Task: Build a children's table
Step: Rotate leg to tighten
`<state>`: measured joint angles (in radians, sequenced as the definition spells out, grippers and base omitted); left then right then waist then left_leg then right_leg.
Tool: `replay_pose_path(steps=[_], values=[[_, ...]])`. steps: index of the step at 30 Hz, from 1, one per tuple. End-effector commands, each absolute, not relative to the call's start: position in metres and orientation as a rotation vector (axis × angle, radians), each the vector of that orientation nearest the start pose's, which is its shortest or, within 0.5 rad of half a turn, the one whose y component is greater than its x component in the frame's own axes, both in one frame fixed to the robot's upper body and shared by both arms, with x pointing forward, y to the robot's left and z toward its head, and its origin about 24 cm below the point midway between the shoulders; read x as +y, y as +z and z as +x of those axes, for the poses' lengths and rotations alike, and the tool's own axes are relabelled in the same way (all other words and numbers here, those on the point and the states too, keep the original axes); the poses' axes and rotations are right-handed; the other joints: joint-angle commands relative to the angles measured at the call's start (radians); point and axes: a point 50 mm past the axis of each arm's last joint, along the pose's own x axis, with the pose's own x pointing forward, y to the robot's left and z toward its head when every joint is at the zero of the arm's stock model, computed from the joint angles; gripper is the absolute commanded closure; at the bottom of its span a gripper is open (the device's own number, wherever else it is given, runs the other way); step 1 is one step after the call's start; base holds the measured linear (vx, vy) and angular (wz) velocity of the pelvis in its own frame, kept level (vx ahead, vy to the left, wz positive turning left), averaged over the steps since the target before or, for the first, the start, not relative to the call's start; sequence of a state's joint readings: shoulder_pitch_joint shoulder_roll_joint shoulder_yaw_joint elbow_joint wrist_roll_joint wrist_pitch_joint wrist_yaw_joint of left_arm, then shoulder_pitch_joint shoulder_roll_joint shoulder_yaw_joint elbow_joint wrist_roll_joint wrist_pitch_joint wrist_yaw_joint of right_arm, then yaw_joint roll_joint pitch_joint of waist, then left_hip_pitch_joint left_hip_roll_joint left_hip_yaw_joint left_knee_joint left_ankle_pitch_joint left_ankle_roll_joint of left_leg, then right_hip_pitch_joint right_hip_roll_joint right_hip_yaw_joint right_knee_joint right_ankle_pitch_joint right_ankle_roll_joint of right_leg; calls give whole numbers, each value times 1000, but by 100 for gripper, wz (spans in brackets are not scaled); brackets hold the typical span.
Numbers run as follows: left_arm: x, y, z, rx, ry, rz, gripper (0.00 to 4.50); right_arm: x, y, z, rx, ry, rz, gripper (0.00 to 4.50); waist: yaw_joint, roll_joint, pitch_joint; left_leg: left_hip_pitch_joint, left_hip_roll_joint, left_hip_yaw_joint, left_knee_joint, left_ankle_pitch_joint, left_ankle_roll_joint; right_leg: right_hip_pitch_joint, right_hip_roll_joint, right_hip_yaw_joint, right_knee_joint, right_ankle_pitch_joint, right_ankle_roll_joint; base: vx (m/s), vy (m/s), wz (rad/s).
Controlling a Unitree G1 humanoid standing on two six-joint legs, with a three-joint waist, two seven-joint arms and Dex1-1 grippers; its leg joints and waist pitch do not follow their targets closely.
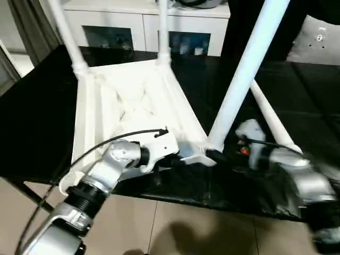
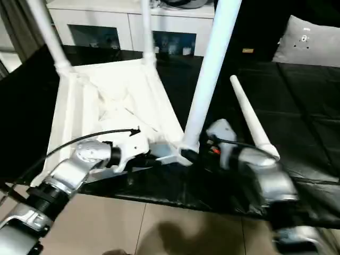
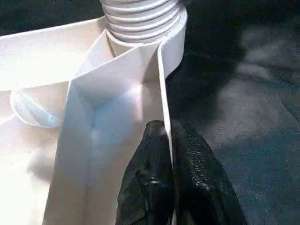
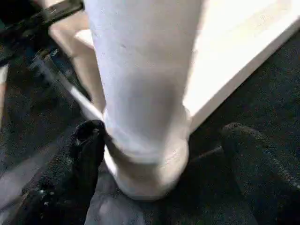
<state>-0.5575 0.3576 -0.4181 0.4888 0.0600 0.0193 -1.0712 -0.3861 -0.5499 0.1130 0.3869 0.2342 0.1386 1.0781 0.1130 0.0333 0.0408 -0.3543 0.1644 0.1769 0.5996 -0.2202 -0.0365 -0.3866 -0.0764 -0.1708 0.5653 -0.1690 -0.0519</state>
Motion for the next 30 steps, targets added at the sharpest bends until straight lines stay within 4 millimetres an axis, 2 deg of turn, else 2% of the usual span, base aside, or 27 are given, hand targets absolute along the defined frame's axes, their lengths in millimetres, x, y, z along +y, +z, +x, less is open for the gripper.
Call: replay_pose_path(steps=[1, 3, 4, 5, 9, 16, 18, 21, 30], values=[[102, 38, 296, 396, -1483, 613, 450, -199, 69, 294, 314, 1119, -248, 30, 2, -10, -61, 2, 91, -32, -65, -99, 113, 59, -114, 87, -62, -247, -102, 0, 0, 0], [102, 39, 295, 391, -1502, 617, 450, -198, 68, 294, 318, 1132, -257, 30, 2, -9, -60, 5, 92, -32, -67, -108, 109, 57, -113, 87, -64, -255, -105, 0, 0, 0], [100, 39, 293, 386, -1527, 620, 450, -197, 67, 294, 319, 1143, -263, 30, 2, -14, -62, 6, 94, -32, -67, -107, 104, 57, -115, 88, -63, -248, -110, 0, 0, 0], [100, 39, 293, 386, -1529, 621, 450, -197, 67, 294, 319, 1144, -264, 30, 4, -11, -63, 6, 95, -33, -67, -97, 102, 58, -115, 89, -58, -231, -118, 0, 0, 0], [98, 38, 291, 380, -1571, 637, 450, -193, 67, 297, 325, 1166, -260, 30, 9, -14, -66, 4, 95, -32, -63, -70, 110, 59, -116, 91, -49, -184, -136, 0, 0, 0], [96, 37, 289, 373, -1594, 645, 450, -186, 64, 296, 343, 1229, -224, 44, 22, -20, -64, 4, 92, -28, -62, -67, 110, 57, -116, 91, -53, -236, -111, 0, 0, 0], [96, 37, 289, 374, -1595, 646, 450, -185, 63, 295, 352, 1236, -210, 72, 24, -18, -63, 5, 91, -29, -62, -72, 105, 57, -116, 91, -55, -258, -104, 0, 0, 0], [97, 36, 289, 377, -1596, 650, 450, -185, 60, 294, 380, 1253, -180, 90, 26, -20, -64, 4, 93, -30, -62, -70, 103, 58, -115, 90, -54, -260, -96, 0, 0, 0], [96, 34, 287, 397, -1568, 569, 450, -180, 56, 287, 408, 1279, -96, 164, 27, -19, -66, 4, 93, -29, -60, -50, 106, 59, -115, 91, -50, -228, -104, 0, 0, 0]])
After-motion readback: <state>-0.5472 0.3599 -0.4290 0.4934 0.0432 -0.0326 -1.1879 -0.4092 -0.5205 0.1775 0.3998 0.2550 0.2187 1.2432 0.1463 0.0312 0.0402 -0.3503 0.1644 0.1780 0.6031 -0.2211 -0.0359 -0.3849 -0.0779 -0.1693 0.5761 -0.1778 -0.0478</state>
